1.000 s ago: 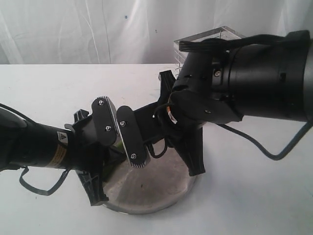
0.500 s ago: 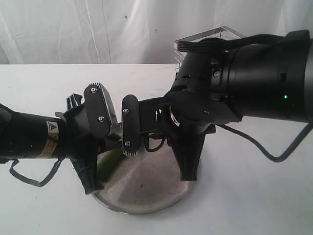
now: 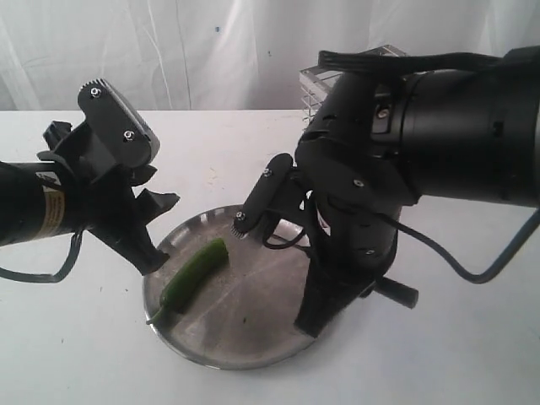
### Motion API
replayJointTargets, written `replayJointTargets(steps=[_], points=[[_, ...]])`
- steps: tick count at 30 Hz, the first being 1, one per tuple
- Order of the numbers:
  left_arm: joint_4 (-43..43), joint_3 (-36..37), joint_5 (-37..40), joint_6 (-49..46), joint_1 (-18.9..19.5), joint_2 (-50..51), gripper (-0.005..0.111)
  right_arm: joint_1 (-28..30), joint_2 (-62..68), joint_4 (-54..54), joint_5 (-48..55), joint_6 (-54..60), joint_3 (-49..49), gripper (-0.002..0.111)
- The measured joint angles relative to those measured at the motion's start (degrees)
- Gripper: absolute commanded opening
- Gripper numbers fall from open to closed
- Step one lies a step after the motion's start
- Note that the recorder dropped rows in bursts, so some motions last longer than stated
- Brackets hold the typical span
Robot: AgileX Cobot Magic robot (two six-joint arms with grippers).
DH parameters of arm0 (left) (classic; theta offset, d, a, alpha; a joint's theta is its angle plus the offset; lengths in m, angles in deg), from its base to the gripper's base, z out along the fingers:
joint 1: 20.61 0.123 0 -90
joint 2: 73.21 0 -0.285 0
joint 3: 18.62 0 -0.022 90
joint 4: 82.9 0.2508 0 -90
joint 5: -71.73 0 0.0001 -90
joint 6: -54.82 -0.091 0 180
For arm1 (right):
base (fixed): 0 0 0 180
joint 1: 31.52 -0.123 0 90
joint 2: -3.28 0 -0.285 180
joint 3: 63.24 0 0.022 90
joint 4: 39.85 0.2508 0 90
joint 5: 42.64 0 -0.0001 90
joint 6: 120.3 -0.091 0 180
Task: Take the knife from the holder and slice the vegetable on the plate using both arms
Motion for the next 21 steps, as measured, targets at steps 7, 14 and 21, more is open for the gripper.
replayJointTargets(steps=[7,14,21], points=[[0.0,0.0,2.4,1.8,0.0,0.0,0.048,0.0,8.6,3.8,0.0,-2.0,6.7,0.0],[0.0,0.0,7.3,6.6,0.0,0.5,0.048,0.5,17.3,4.0,0.7,-2.5,13.5,0.0],[0.0,-0.2,8.4,7.6,0.0,5.6,0.048,2.1,19.4,5.0,0.7,-2.5,15.0,0.0]])
